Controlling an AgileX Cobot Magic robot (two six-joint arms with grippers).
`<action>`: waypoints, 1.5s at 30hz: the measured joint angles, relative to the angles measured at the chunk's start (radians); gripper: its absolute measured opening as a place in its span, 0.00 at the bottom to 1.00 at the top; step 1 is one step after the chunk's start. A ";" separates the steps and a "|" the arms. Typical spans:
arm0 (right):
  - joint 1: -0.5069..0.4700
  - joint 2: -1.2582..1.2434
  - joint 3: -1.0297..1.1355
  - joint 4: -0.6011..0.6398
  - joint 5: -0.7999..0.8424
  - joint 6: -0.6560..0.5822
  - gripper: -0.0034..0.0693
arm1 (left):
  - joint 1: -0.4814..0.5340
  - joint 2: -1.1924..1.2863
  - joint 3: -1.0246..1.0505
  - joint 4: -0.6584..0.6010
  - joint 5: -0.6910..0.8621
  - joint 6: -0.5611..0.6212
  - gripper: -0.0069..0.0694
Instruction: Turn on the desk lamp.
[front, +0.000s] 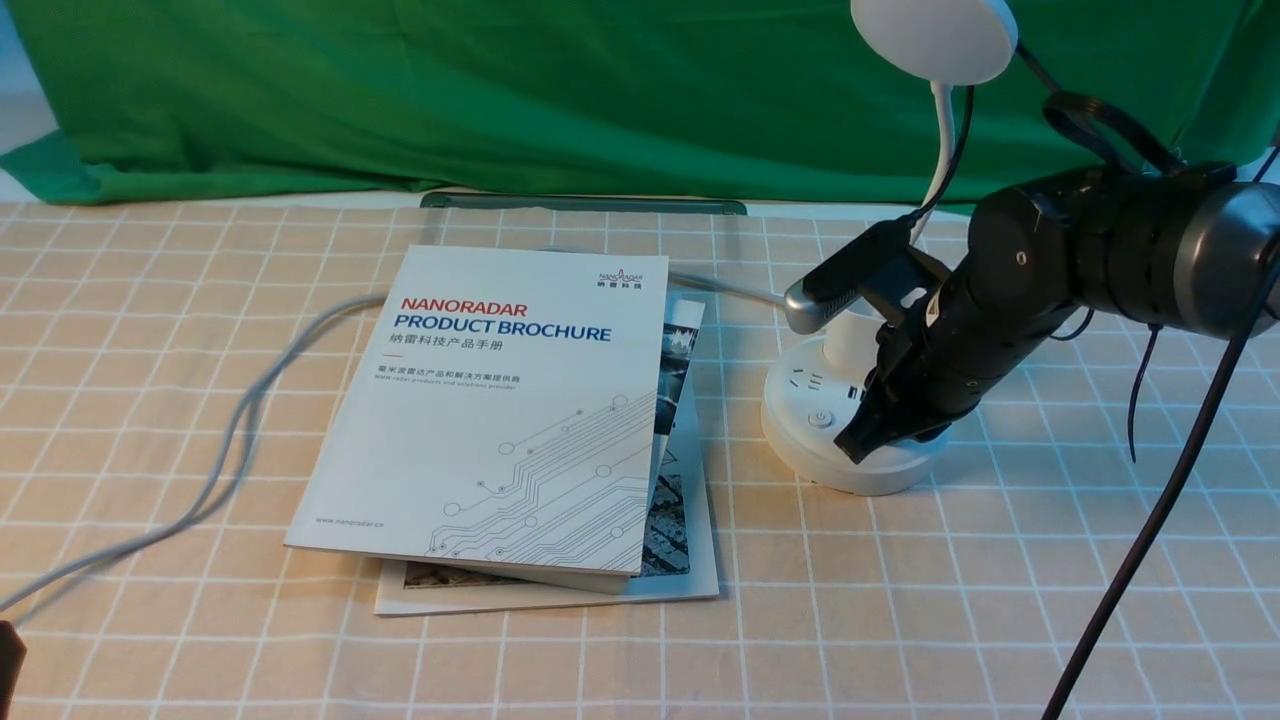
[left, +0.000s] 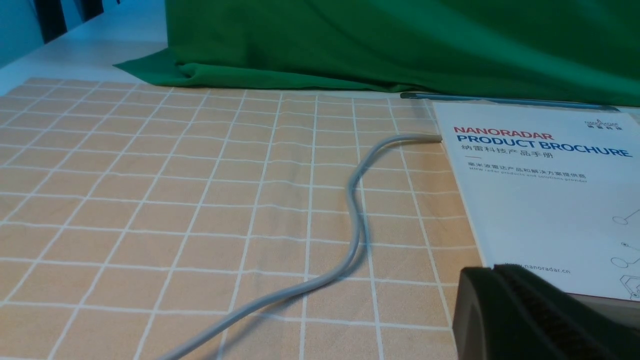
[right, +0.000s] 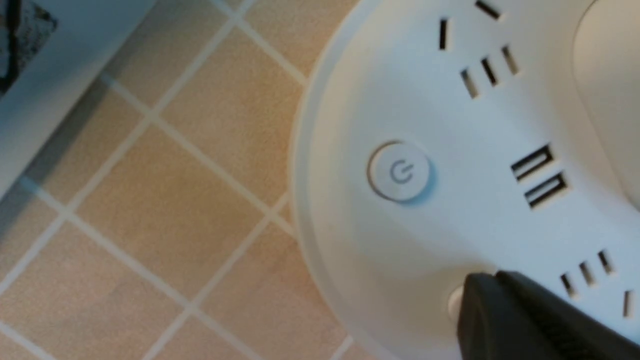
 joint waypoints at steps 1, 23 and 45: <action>0.003 0.002 -0.001 -0.001 0.003 0.000 0.09 | 0.000 0.000 0.000 0.000 0.000 0.000 0.12; 0.019 -0.079 0.030 -0.005 0.088 0.036 0.09 | 0.000 0.000 0.000 0.000 0.000 0.000 0.12; 0.019 -1.251 0.695 -0.010 -0.202 0.244 0.12 | 0.000 0.000 0.000 0.000 0.000 0.000 0.12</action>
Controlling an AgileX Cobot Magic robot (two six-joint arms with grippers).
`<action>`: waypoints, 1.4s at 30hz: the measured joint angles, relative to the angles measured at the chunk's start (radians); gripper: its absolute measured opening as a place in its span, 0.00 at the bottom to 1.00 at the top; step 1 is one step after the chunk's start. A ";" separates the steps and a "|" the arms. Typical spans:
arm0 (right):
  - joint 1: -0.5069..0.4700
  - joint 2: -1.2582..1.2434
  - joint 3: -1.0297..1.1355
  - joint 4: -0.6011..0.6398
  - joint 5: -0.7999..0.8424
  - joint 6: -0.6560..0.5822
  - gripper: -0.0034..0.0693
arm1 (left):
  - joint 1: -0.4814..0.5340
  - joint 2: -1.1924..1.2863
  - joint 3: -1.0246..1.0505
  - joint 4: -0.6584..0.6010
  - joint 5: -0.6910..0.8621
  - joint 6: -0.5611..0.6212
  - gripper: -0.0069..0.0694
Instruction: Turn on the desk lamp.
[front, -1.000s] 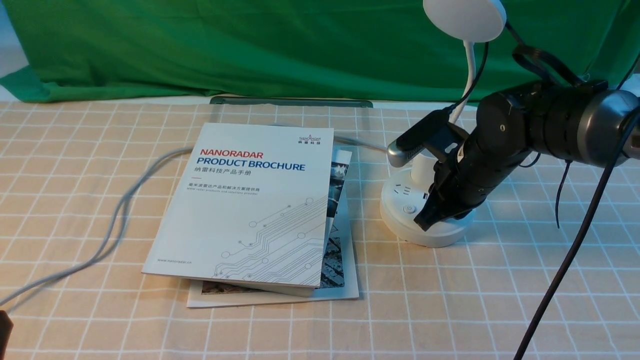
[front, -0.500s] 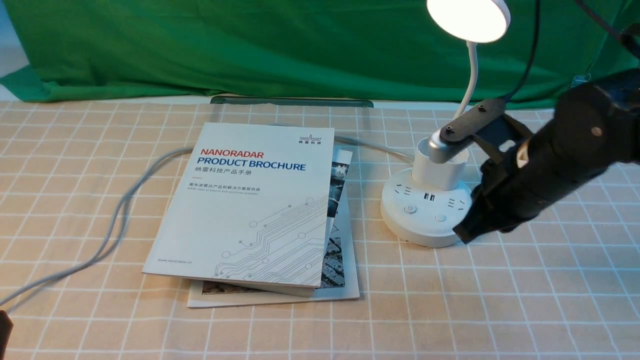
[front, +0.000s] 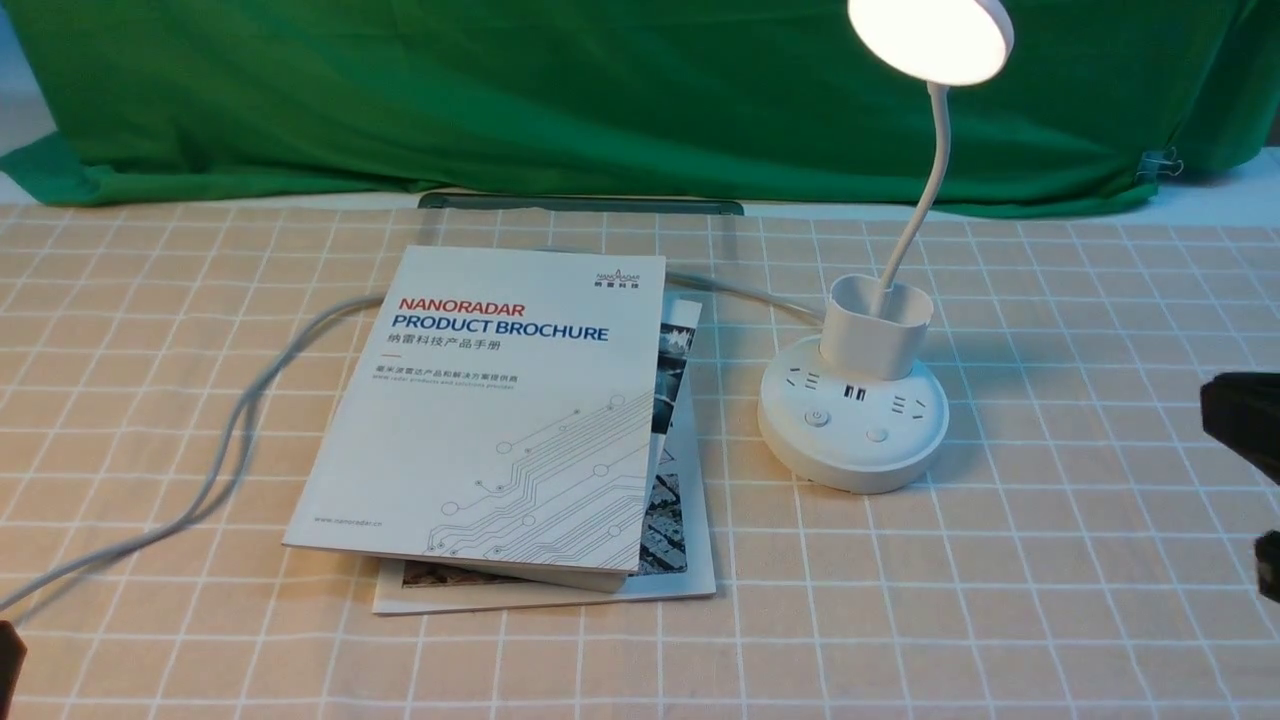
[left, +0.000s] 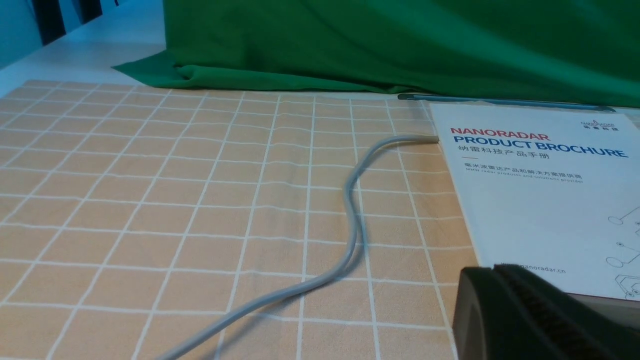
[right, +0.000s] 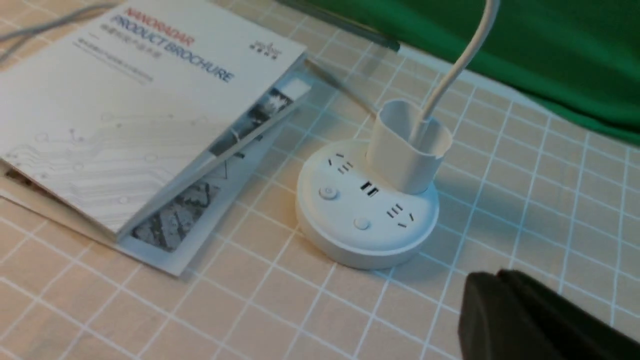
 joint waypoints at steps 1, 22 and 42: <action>0.000 -0.028 0.020 0.000 -0.011 0.003 0.12 | 0.000 0.000 0.000 0.000 0.000 0.000 0.12; -0.082 -0.536 0.526 0.044 -0.459 0.061 0.25 | 0.000 0.000 0.000 0.000 0.001 0.000 0.12; -0.465 -0.710 0.671 -0.037 -0.248 0.199 0.31 | 0.000 0.000 0.000 0.000 0.001 0.000 0.12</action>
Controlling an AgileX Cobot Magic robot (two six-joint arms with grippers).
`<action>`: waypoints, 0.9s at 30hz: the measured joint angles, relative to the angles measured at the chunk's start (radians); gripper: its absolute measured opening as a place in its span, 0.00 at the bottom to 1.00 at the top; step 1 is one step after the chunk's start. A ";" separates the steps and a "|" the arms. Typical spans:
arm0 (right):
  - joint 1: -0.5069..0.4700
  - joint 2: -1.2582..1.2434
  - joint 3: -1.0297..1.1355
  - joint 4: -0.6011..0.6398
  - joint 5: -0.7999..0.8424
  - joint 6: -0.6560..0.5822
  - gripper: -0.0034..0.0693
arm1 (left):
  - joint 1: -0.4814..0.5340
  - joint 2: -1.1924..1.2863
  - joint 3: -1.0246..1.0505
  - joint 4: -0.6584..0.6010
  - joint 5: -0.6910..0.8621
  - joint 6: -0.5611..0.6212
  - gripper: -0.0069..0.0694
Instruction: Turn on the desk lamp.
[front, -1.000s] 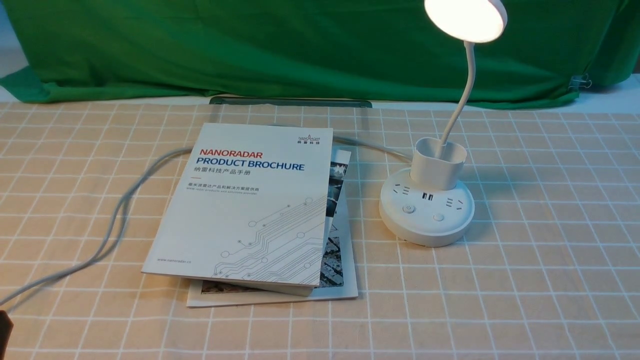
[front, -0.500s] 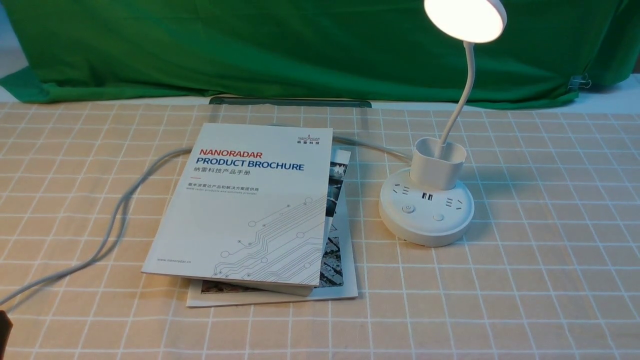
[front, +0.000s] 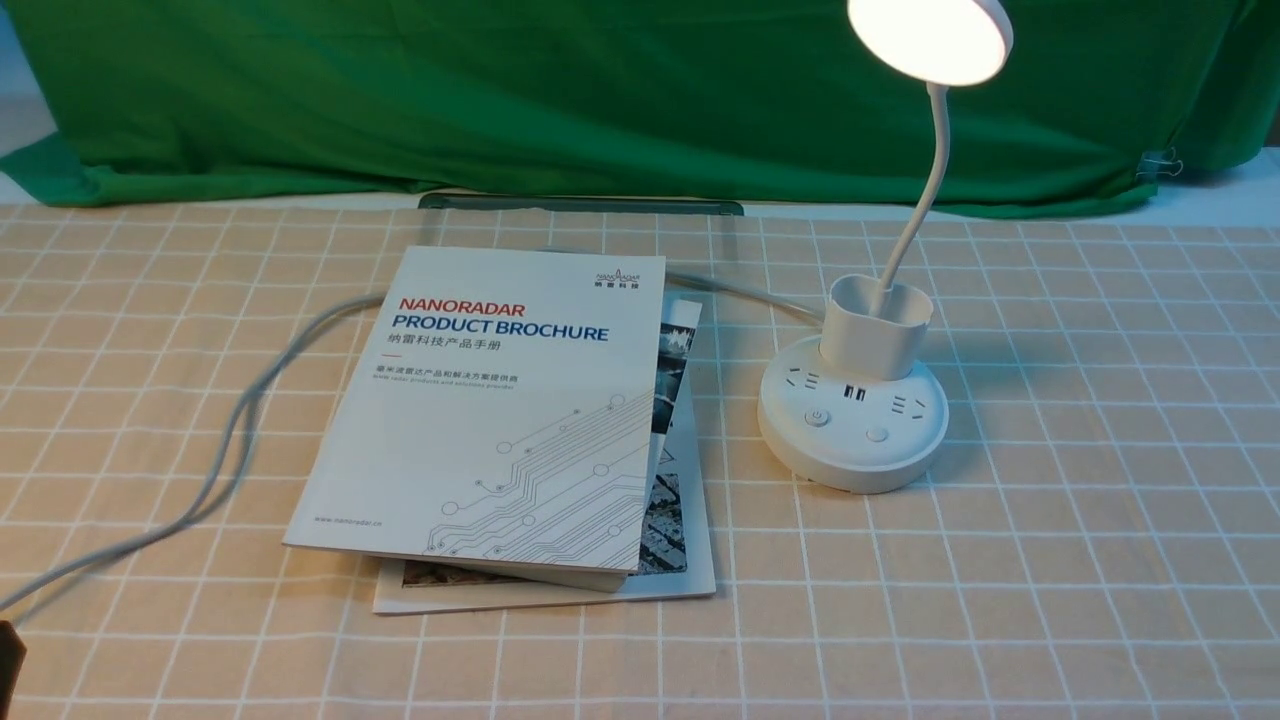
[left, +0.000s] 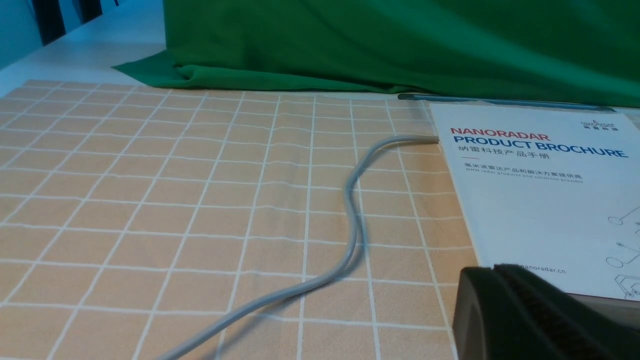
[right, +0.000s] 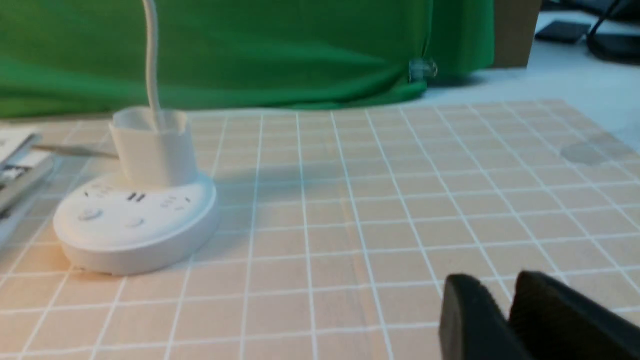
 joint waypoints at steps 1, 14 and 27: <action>0.000 0.000 0.000 -0.001 0.003 0.000 0.32 | 0.000 0.000 0.000 0.000 0.000 0.000 0.12; 0.000 0.000 0.000 -0.003 0.004 -0.001 0.36 | 0.000 0.000 0.000 0.000 0.000 0.000 0.12; -0.001 0.000 0.000 -0.003 0.004 -0.001 0.37 | 0.000 0.000 0.000 0.000 0.000 0.000 0.12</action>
